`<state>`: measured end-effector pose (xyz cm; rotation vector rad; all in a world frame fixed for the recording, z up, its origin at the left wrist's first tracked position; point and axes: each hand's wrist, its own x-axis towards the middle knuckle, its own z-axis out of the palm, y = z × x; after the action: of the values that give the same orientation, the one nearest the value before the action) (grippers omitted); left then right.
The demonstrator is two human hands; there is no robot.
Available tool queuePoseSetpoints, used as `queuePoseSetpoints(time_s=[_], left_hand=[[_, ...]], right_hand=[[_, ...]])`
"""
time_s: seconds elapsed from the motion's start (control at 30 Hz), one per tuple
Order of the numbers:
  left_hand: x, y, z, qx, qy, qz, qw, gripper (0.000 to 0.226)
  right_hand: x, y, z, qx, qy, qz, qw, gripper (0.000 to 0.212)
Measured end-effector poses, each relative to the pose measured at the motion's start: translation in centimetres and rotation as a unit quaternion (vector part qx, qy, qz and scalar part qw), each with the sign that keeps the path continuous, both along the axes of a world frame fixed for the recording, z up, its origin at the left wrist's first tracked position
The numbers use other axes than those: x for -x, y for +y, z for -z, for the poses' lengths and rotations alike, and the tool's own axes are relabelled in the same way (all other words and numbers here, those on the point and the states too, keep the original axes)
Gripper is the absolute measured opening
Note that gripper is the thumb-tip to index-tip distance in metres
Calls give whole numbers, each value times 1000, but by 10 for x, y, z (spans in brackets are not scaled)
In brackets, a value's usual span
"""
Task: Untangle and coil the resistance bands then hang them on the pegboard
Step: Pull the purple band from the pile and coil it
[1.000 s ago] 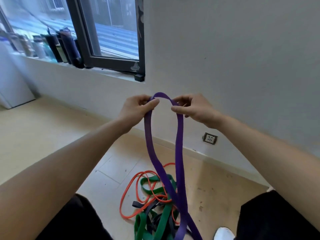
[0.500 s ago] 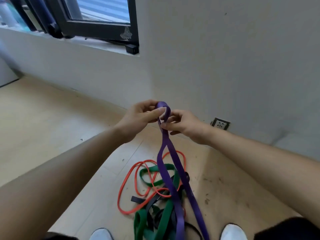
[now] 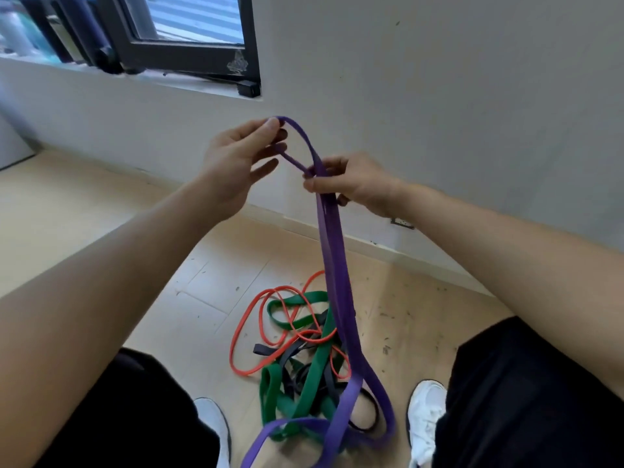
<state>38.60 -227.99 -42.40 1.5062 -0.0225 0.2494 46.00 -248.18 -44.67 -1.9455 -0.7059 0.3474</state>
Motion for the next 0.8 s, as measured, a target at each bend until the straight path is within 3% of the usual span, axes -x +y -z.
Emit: queuePoseSetpoints(time_s=[0.13, 0.23, 0.37, 0.5, 0.8], left_hand=[[6, 0, -7, -1, -3, -7, 1000, 24], [5, -10, -2, -26, 21, 12, 999, 31], [1, -27, 21, -114, 55, 43, 991, 46], [-11, -44, 30, -140, 57, 87, 985, 55], [-35, -73, 38, -133, 74, 129, 980, 35]], right_hand=[[-4, -8, -42, -51, -103, 55, 992, 24], [-10, -14, -63, -116, -130, 83, 981, 25], [-15, -12, -69, -225, -83, 121, 963, 20], [-18, -13, -63, -231, -35, 95, 968, 20], [-26, -31, -49, -220, 35, 90, 971, 27]])
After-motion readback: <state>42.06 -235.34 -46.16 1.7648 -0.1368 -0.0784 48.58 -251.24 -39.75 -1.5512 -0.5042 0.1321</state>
